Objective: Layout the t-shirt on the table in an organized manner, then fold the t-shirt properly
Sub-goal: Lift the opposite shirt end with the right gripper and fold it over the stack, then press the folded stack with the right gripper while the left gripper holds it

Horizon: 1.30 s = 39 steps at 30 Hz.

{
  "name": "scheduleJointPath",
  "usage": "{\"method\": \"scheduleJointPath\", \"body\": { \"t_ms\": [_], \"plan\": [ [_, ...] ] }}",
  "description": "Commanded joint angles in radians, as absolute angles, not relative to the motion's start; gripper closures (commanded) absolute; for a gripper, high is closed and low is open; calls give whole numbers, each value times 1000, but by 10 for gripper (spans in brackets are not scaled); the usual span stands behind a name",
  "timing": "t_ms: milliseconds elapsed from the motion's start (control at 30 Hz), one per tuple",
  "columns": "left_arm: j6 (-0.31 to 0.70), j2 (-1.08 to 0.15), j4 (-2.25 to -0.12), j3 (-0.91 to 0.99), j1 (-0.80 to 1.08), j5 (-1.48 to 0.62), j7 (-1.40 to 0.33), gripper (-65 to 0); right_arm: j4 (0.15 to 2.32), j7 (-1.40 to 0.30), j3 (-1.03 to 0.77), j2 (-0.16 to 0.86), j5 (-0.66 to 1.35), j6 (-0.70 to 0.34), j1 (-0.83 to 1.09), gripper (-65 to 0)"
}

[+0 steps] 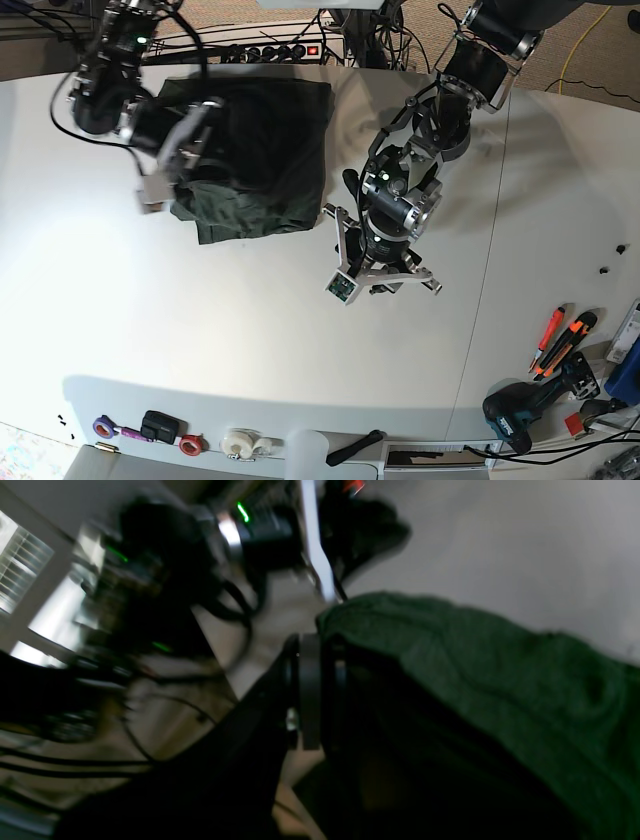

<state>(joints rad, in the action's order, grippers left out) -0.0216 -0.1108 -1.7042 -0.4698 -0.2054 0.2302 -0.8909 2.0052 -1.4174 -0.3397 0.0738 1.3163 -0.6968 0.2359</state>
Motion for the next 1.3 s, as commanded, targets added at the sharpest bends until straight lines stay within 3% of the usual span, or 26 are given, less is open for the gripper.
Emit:
{"method": "scheduleJointPath", "body": {
  "t_ms": [0,200,333,367,467,500,667,833,967,1067,1267],
  "plan": [
    [-23,-103,-1724,-466,-224,223,-876,-165,2022,-1396,-323,73,1301,-698,230,0],
    [1,-103,-1724,-466,-224,160,-876,-165,2022,-1196,-226,69,994,-698,230,0],
    [1,-103,-1724,-466,-224,152,-876,-165,2022,-1148,-183,69,905,-698,230,0],
    [1,-103,-1724,-466,-224,152,-876,-165,2022,-1151,-171,69,899,-698,229,-35],
    [1,-103,-1724,-466,-224,152,-876,-165,2022,-1143,-135,69,900,-698,229,-320],
    [1,-103,-1724,-466,-224,152,-876,-165,2022,-1119,-130,69,900,-698,229,-366],
    [1,-103,-1724,-466,-222,152,-876,-165,2040,-992,-189,75,899,-698,220,-370],
    [28,-104,-1724,-466,-201,150,-860,-165,2128,-1098,-427,75,927,-698,208,-370],
    [28,-103,-1724,-466,-183,104,-827,-165,2159,-1384,-636,105,1209,-698,227,-370],
    [28,-103,-1724,-466,-183,55,-810,-165,2160,-1396,-733,164,1426,-698,301,-370],
    [55,-103,-1724,-466,-181,47,-813,-165,2160,-1396,-799,207,1428,-698,445,-371]
  ]
}}
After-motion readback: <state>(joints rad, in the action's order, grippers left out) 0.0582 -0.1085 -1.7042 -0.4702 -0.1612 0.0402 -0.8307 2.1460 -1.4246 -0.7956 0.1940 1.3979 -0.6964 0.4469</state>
